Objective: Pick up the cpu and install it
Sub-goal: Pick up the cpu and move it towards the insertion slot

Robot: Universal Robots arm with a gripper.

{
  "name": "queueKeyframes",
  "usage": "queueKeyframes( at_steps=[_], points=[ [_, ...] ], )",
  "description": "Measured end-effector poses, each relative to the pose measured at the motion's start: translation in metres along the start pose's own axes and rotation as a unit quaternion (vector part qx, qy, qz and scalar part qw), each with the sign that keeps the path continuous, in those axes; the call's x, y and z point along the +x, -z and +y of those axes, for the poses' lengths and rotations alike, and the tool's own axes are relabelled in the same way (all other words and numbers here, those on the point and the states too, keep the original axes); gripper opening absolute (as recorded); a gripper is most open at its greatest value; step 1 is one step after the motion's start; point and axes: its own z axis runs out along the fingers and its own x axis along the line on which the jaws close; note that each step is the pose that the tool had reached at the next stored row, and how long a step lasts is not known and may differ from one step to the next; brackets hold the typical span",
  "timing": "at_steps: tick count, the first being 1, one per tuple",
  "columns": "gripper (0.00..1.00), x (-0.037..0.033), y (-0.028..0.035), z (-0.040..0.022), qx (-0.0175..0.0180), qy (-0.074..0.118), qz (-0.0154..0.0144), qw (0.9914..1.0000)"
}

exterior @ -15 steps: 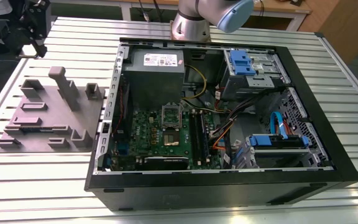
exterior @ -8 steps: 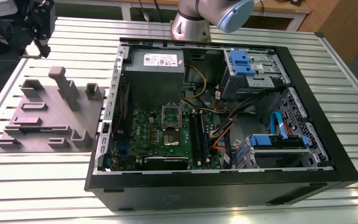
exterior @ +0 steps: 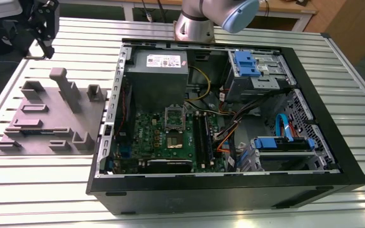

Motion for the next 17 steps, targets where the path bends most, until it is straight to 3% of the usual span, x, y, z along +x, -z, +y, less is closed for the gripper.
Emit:
queueKeyframes(
  at_steps=[7, 13, 17],
  points=[
    [0.47, -0.0068, -0.0001, -0.0003, 0.0000, 0.000, -0.0001, 1.00000],
    [0.47, -0.0085, 0.0002, -0.0069, 0.0000, -0.001, 0.0000, 1.00000],
    [0.47, -0.0105, 0.0003, -0.0077, 0.0000, -0.001, -0.0001, 1.00000]
  ],
)
